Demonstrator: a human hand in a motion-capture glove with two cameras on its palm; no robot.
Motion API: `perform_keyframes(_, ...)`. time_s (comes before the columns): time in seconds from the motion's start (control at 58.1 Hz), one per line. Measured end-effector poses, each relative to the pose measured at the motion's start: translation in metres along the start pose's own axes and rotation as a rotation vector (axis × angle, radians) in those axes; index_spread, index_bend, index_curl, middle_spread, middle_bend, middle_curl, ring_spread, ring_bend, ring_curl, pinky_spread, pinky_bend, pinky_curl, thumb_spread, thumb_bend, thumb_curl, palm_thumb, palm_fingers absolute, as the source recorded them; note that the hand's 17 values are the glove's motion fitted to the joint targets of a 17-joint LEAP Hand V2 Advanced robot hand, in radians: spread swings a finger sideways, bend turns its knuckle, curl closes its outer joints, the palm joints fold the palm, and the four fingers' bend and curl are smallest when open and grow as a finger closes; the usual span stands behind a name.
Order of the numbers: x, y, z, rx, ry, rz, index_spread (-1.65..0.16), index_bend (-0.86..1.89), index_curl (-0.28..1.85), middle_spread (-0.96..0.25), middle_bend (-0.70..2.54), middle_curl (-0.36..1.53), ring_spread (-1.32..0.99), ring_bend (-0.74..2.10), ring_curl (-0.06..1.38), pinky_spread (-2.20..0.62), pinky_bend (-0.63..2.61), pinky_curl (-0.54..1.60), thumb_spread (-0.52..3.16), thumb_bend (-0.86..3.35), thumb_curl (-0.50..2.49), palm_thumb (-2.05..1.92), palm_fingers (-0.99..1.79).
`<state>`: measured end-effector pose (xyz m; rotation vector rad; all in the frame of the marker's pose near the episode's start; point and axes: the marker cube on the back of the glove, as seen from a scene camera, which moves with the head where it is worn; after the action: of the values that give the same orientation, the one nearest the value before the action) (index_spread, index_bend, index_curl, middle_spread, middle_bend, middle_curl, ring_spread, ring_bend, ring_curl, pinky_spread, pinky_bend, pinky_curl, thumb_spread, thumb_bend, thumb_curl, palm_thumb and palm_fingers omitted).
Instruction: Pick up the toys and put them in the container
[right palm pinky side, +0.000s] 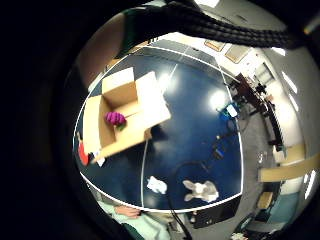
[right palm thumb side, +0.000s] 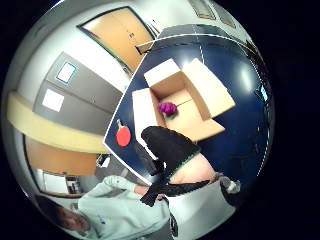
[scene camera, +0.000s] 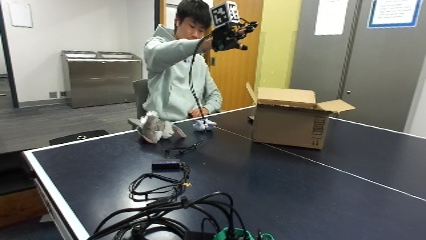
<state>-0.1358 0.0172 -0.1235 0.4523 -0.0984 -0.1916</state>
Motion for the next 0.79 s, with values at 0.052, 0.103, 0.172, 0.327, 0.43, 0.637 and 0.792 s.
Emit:
perform_keyframes(0.052,0.014,0.017,0.004,-0.015,0.021,0.016,-0.14,0.03,0.2,0.05,0.09,0.31,0.01,0.17,0.31,0.06,0.98,0.38,1.15,-0.05,0.41,-0.05,-0.4)
perform_keyframes(0.103,0.027,0.039,0.012,-0.029,0.044,0.017,-0.14,0.04,0.19,0.05,0.1,0.3,0.01,0.16,0.31,0.06,0.96,0.37,1.16,-0.04,0.4,-0.04,-0.38)
perform_keyframes(0.172,0.048,0.063,0.029,-0.051,0.075,0.018,-0.14,0.04,0.17,0.05,0.11,0.28,0.01,0.16,0.3,0.07,0.95,0.37,1.16,-0.04,0.38,-0.04,-0.37)
perform_keyframes(0.327,0.083,0.125,0.095,-0.147,0.072,0.042,-0.14,0.06,0.16,0.05,0.12,0.26,0.01,0.15,0.28,0.07,0.92,0.36,1.17,-0.04,0.34,-0.03,-0.34)
perform_keyframes(0.43,0.081,0.172,0.141,-0.272,0.061,-0.018,-0.15,0.06,0.15,0.05,0.13,0.25,0.01,0.15,0.27,0.07,0.91,0.36,1.17,-0.04,0.33,-0.03,-0.33)
perform_keyframes(0.637,0.099,0.215,0.223,-0.612,0.095,0.004,-0.15,0.09,0.16,0.06,0.07,0.21,0.02,0.15,0.25,0.07,0.9,0.35,1.16,-0.03,0.31,-0.02,-0.37)
perform_keyframes(0.792,0.089,0.232,0.248,-0.727,0.12,0.007,-0.14,0.18,0.21,0.06,0.05,0.17,0.02,0.12,0.23,0.07,0.84,0.34,1.19,0.0,0.32,0.03,-0.35)
